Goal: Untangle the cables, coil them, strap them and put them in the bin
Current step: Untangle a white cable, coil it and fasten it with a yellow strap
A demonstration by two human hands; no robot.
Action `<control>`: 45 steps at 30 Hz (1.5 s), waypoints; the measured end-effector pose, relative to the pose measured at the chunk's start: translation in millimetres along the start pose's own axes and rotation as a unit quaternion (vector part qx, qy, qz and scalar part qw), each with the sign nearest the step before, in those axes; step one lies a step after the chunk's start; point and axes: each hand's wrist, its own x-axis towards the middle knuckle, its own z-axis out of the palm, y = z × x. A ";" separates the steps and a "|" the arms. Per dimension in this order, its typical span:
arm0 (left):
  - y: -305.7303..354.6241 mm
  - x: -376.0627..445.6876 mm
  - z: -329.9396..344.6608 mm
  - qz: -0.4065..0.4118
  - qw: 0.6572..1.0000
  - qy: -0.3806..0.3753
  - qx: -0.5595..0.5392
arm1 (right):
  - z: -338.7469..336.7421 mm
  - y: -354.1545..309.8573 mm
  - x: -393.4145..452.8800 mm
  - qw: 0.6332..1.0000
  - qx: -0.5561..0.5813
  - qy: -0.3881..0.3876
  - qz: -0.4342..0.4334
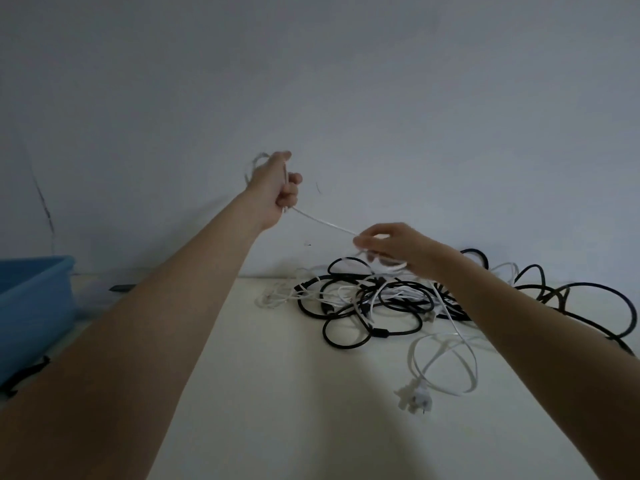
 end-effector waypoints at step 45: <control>-31.2 3.3 -24.4 0.019 0.989 0.019 0.144 | -18.0 14.8 6.0 0.913 -0.401 0.055 0.046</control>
